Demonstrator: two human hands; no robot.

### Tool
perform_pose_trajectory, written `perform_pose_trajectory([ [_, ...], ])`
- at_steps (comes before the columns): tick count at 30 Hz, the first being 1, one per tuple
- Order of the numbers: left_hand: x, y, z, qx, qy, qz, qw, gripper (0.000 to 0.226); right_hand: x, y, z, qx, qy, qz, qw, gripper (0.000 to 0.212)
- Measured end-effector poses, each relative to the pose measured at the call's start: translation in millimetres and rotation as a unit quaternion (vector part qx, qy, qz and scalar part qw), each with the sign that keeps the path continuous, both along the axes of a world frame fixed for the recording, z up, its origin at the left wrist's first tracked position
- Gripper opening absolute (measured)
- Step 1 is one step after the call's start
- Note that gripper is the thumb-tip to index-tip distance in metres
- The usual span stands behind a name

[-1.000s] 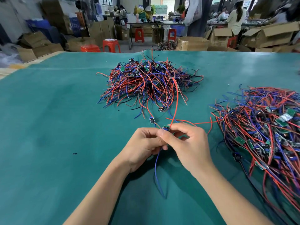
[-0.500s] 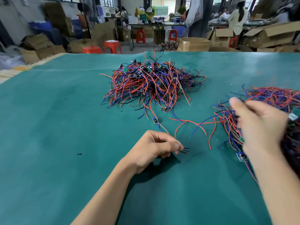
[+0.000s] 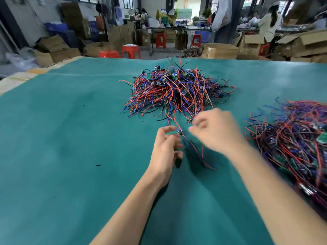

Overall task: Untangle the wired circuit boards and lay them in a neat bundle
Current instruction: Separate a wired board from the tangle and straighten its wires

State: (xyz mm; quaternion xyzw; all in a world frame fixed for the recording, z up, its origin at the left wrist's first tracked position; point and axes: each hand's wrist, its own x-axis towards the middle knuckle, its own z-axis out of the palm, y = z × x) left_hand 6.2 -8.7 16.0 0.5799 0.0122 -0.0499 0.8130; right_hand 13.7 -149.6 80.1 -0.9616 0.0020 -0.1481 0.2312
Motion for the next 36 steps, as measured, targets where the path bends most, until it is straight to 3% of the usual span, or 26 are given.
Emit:
perform_pose_trajectory([
  [2, 2.1, 2.7, 0.0, -0.002, -0.007, 0.039, 0.999, 0.03, 17.4, 28.6, -26.8, -0.055, 0.055, 0.022, 0.997, 0.035],
  [6, 1.5, 3.6, -2.3, 0.092, -0.023, 0.067, 0.993, 0.042, 18.9, 40.1, -56.0, -0.083, 0.004, 0.003, 0.997, 0.017],
  [9, 0.8, 2.7, -3.5, 0.139, -0.032, 0.061, 0.988, 0.032, 9.5, 26.7, -49.8, 0.07, -0.011, 0.001, 0.997, 0.004],
  [11, 0.9, 2.4, -4.0, 0.161, -0.057, 0.035, 0.985, 0.02, -3.5, 18.5, -40.9, 0.158, -0.051, -0.003, 0.986, 0.01],
  [15, -5.4, 3.0, -1.8, 0.132, -0.107, -0.101, 0.98, 0.031, -33.2, 9.2, -39.4, 0.273, -0.079, -0.014, 0.959, 0.021],
  [20, -6.4, 7.6, 3.4, 0.091, -0.106, -0.141, 0.98, 0.024, -39.2, 0.5, -42.8, 0.521, 0.026, 0.072, 0.85, 0.037],
  [23, -5.2, 5.8, 3.2, 0.085, -0.09, -0.143, 0.982, 0.03, -36.8, -8.0, -43.5, 0.598, 0.058, 0.089, 0.794, 0.015],
  [25, -8.5, 4.5, 5.0, 0.108, -0.106, -0.194, 0.969, 0.025, -34.8, -10.9, -47.5, 0.545, 0.052, 0.064, 0.834, 0.003],
  [27, -10.8, 5.5, 7.0, 0.131, -0.133, -0.248, 0.951, 0.029, -33.9, -10.1, -53.0, 0.506, 0.072, 0.075, 0.856, 0.015],
  [31, -10.9, 7.4, 8.3, 0.16, -0.143, -0.259, 0.942, 0.039, -33.6, -11.9, -53.0, 0.561, 0.107, 0.071, 0.818, 0.011],
  [36, -10.6, 6.8, 6.4, 0.18, -0.137, -0.263, 0.938, 0.024, -26.5, -17.4, -57.5, 0.478, -0.022, -0.035, 0.877, 0.022],
])
